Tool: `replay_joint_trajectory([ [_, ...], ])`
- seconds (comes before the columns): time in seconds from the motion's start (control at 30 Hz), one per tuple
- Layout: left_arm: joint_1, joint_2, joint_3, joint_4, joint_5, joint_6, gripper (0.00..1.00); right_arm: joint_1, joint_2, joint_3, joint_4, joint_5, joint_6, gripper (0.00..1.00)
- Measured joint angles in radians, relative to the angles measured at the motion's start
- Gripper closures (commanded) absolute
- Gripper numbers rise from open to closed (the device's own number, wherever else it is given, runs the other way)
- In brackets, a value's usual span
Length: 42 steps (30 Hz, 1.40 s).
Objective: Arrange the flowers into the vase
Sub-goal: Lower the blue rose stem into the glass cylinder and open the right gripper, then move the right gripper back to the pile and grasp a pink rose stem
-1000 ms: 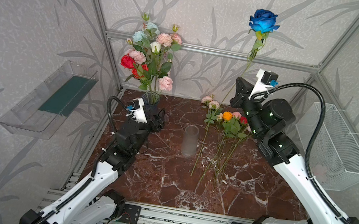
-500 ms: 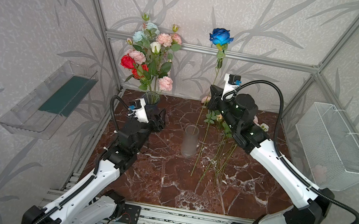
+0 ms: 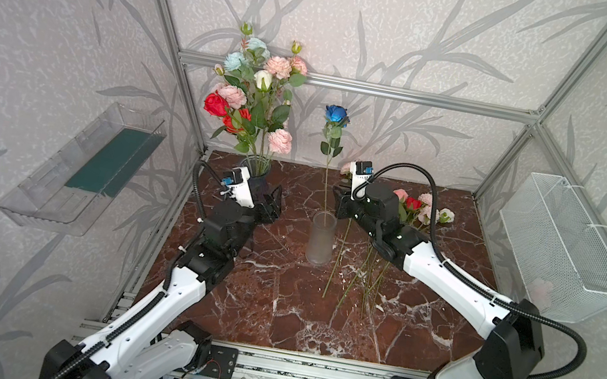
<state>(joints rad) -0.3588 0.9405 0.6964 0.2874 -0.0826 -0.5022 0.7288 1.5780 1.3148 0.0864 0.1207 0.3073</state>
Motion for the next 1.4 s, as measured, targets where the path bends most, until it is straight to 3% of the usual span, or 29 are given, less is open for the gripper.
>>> replay_joint_trajectory([
  [0.3,0.000,0.000,0.000,0.003,0.007,-0.014,0.32,0.032,-0.167,-0.063,-0.003,0.047,-0.009,0.65],
  [0.47,0.000,0.000,0.000,0.005,0.010,-0.025,0.32,-0.076,-0.172,-0.058,-0.071,0.049,0.021,0.56],
  [0.57,0.000,0.001,0.000,0.005,0.010,-0.029,0.32,-0.167,-0.019,0.046,-0.182,0.007,0.040,0.51],
  [0.67,0.000,0.013,0.000,0.006,0.012,-0.033,0.33,-0.230,0.227,0.201,-0.297,-0.046,0.049,0.48],
  [0.9,0.000,0.043,0.000,0.006,0.027,-0.042,0.34,-0.279,0.720,0.559,-0.641,-0.148,0.063,0.49],
  [0.97,0.000,0.045,0.000,0.006,0.030,-0.045,0.34,-0.283,0.809,0.656,-0.714,-0.157,0.064,0.53],
  [1.07,0.000,0.045,0.000,0.006,0.035,-0.051,0.34,-0.285,0.851,0.755,-0.780,-0.166,0.068,0.67],
  [1.13,0.000,0.045,0.000,0.006,0.040,-0.056,0.34,-0.288,0.851,0.770,-0.800,-0.175,0.070,0.81],
  [1.23,0.000,0.045,0.000,0.006,0.046,-0.059,0.34,-0.290,0.849,0.750,-0.792,-0.188,0.086,0.94],
  [1.4,0.000,0.045,0.000,0.006,0.048,-0.059,0.34,-0.300,0.792,0.660,-0.745,-0.201,0.105,1.00],
])
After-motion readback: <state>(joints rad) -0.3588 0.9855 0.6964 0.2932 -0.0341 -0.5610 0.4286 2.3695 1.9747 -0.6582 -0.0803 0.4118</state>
